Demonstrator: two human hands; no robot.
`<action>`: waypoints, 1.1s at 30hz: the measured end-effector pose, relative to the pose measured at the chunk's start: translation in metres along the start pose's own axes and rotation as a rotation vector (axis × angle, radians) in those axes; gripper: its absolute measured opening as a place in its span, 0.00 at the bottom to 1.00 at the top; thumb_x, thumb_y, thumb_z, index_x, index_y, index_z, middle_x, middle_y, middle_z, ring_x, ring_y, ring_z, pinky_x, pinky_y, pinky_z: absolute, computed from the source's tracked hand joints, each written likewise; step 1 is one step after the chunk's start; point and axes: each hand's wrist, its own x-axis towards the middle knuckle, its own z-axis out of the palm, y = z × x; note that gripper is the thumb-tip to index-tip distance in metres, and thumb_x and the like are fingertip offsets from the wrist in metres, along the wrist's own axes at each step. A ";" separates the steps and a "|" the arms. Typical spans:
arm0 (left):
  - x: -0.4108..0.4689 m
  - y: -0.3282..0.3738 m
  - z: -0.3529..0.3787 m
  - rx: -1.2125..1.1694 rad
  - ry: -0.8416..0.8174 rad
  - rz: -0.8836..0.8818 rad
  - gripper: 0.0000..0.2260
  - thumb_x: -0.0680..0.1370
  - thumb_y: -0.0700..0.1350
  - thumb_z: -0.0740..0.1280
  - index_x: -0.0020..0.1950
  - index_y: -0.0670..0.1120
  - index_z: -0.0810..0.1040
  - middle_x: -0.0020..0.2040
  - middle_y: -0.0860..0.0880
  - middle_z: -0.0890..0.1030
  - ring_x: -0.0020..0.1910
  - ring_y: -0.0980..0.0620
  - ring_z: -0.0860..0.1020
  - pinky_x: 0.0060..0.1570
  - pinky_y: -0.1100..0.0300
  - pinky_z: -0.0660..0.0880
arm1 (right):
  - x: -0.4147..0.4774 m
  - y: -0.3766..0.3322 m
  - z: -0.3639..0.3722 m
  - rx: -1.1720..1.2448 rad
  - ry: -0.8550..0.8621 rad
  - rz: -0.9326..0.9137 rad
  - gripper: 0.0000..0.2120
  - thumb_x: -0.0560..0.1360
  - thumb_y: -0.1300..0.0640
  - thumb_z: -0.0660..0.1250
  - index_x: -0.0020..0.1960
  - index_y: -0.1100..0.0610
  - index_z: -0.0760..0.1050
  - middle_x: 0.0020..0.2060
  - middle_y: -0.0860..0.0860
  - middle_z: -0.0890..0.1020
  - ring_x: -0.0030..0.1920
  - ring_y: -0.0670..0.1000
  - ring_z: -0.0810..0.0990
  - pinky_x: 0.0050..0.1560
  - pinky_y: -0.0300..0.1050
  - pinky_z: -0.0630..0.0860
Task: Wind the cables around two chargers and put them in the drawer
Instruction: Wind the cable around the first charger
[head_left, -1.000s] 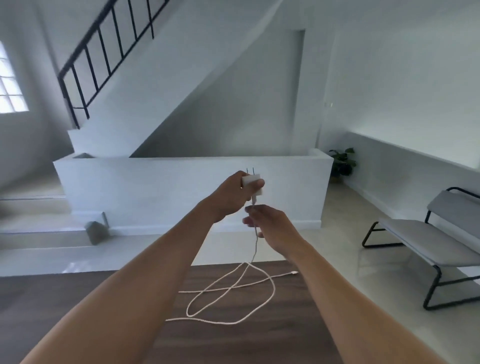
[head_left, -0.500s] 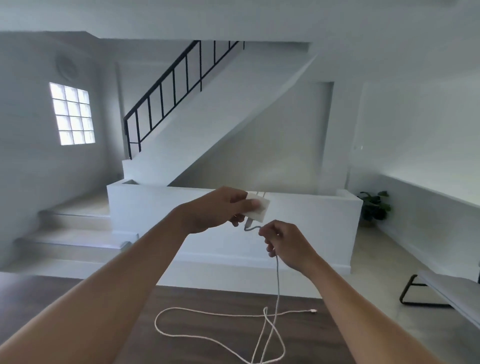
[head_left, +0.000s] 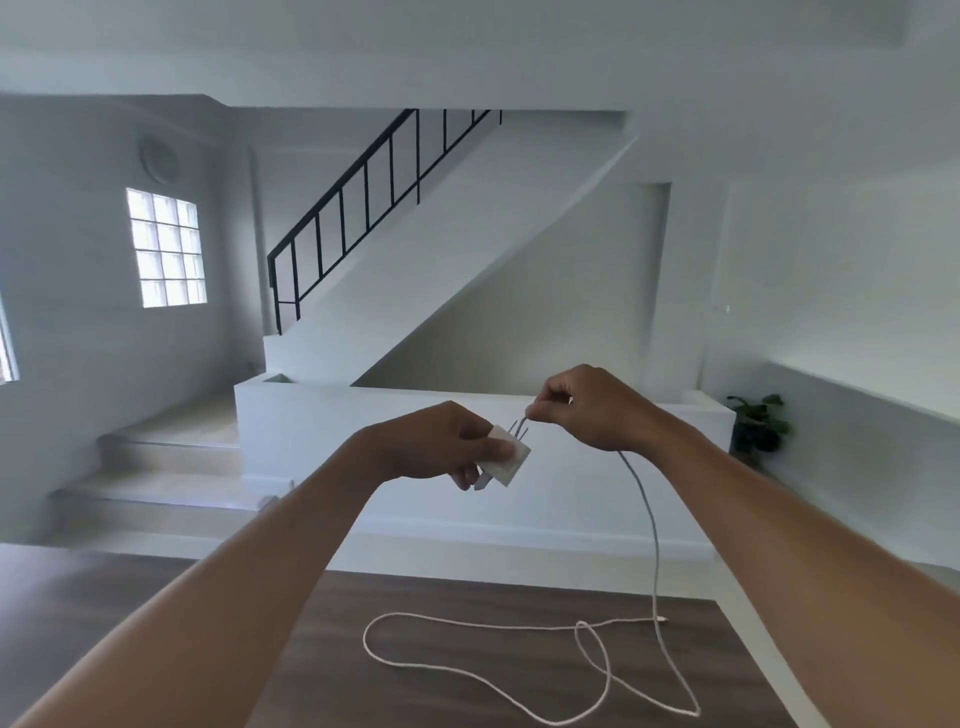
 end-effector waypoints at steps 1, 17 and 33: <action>-0.003 -0.002 -0.003 -0.005 0.028 0.010 0.16 0.80 0.51 0.64 0.42 0.40 0.80 0.37 0.47 0.81 0.35 0.53 0.78 0.47 0.56 0.79 | 0.001 -0.008 0.000 -0.013 0.006 -0.005 0.10 0.74 0.48 0.69 0.44 0.55 0.81 0.41 0.53 0.83 0.43 0.53 0.80 0.43 0.45 0.74; -0.003 -0.031 -0.027 -0.578 0.409 -0.029 0.19 0.78 0.52 0.68 0.49 0.35 0.83 0.39 0.41 0.81 0.34 0.49 0.80 0.43 0.57 0.82 | -0.021 -0.060 0.061 0.131 0.330 -0.101 0.13 0.80 0.56 0.60 0.58 0.52 0.81 0.47 0.48 0.85 0.42 0.42 0.79 0.43 0.30 0.72; -0.017 -0.017 -0.024 -0.541 0.210 0.146 0.24 0.78 0.56 0.64 0.59 0.36 0.79 0.39 0.44 0.80 0.41 0.49 0.78 0.56 0.51 0.77 | -0.022 -0.028 0.085 0.327 0.308 0.016 0.10 0.77 0.54 0.66 0.39 0.50 0.81 0.27 0.45 0.76 0.29 0.39 0.74 0.32 0.29 0.66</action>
